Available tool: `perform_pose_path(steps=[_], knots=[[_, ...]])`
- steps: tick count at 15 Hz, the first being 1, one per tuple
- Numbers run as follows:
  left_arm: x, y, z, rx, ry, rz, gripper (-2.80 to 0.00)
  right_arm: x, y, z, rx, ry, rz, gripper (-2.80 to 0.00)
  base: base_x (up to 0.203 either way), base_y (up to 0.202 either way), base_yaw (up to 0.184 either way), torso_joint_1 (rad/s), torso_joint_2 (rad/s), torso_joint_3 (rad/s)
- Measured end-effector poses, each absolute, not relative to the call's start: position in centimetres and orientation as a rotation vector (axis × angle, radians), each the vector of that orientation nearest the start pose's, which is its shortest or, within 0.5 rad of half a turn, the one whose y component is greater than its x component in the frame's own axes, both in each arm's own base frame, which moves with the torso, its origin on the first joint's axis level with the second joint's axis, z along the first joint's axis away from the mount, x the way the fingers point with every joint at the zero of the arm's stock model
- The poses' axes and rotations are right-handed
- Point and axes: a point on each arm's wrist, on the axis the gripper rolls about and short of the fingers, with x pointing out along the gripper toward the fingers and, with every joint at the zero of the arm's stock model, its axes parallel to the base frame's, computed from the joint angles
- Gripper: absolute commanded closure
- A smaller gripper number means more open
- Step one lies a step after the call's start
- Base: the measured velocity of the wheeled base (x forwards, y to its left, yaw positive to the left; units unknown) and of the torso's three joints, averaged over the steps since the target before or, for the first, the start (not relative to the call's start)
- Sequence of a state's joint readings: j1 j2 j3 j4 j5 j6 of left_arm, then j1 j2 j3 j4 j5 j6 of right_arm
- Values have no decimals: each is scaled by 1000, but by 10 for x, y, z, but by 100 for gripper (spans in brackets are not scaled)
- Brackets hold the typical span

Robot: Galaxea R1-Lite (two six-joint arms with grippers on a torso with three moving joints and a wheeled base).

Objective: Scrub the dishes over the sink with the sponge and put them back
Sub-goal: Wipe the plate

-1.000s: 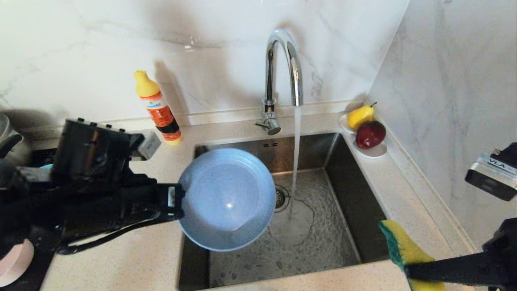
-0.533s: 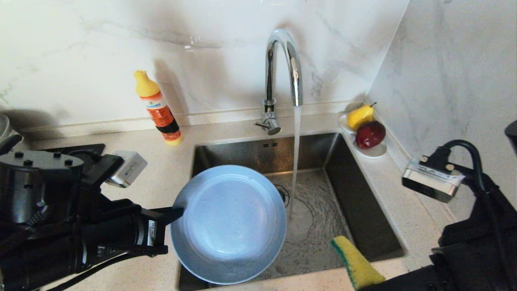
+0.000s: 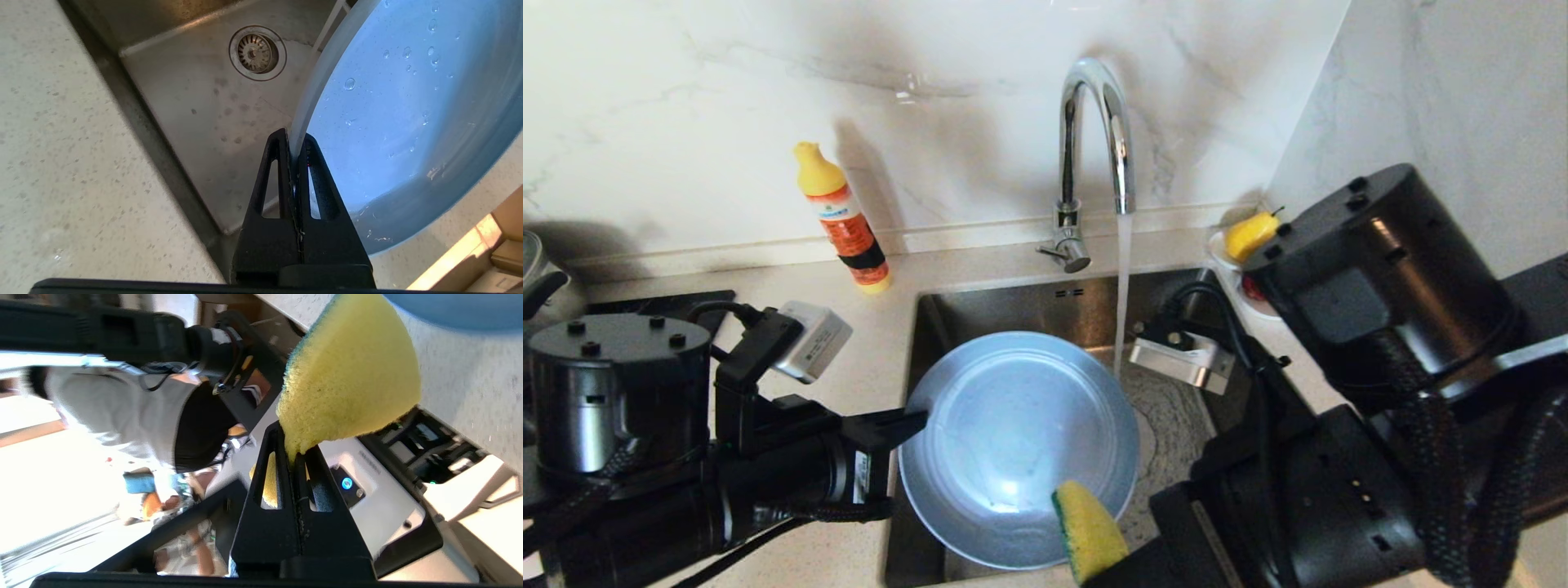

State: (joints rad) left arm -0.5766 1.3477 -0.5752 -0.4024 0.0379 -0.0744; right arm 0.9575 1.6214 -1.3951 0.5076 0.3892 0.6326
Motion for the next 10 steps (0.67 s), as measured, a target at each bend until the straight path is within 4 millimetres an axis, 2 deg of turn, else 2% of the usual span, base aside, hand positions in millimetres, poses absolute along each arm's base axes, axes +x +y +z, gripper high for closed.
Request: perform_pose_path(steps=[4,10], knots=[[185,-119,186,27,329,-503,0,165,264,262,253,1148,965,0,0,0,0,0,0,0],[196,-126,182,17,303,-484,0,184,295,254,242,1173,941,0,0,0,0,0,0,0]])
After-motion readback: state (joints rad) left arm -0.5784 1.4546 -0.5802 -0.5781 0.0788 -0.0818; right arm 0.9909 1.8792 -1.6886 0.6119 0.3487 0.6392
